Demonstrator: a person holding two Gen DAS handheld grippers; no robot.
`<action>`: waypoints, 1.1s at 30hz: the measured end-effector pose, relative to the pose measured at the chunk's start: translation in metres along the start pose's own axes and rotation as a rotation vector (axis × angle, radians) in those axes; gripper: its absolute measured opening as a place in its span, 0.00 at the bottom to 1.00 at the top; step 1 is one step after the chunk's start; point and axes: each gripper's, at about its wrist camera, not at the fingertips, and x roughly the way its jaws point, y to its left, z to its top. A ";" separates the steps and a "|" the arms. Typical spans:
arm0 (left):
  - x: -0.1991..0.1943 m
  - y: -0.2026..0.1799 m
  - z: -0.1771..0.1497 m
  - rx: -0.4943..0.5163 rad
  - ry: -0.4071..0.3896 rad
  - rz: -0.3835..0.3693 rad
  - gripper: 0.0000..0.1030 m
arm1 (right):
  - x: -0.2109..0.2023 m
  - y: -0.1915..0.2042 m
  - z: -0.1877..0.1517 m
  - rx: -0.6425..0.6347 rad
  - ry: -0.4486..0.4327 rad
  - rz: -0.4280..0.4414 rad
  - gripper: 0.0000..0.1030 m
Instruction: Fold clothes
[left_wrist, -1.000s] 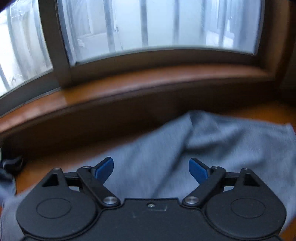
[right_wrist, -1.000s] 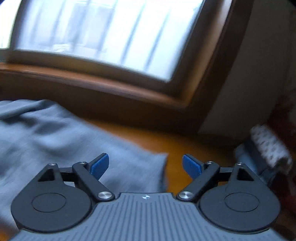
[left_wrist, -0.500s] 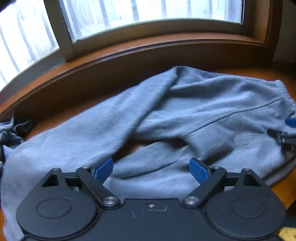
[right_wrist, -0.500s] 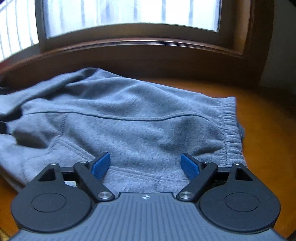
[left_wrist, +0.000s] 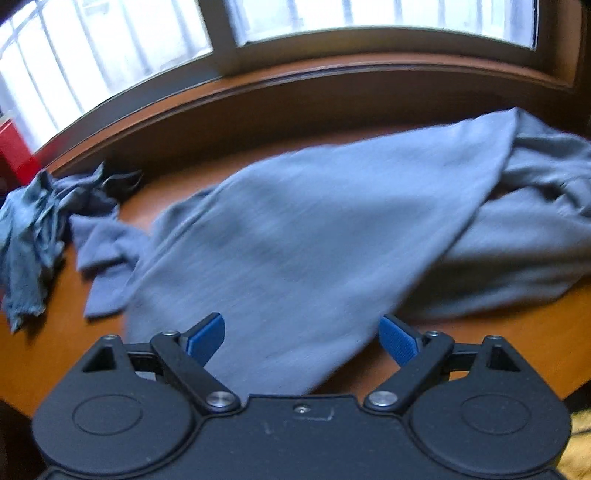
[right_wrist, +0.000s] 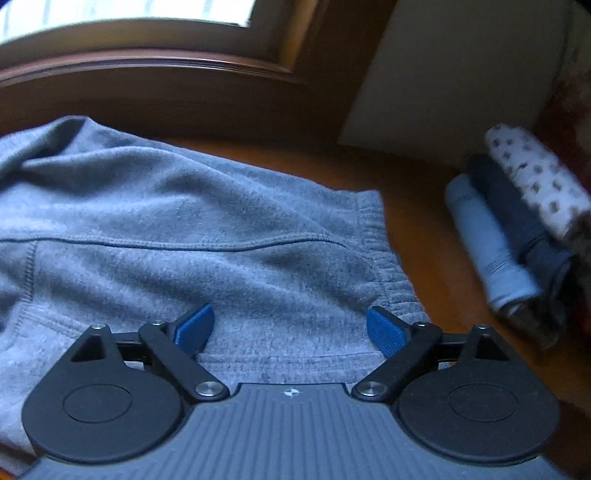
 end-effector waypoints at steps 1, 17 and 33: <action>-0.001 0.001 -0.006 0.014 0.004 0.015 0.87 | 0.003 -0.003 0.001 -0.016 -0.003 -0.031 0.89; -0.006 0.008 -0.064 0.064 0.010 0.034 0.92 | -0.176 0.130 0.006 0.022 -0.138 0.849 0.82; -0.017 0.019 -0.063 -0.051 -0.081 0.044 0.26 | -0.152 0.239 -0.012 0.016 0.138 1.299 0.74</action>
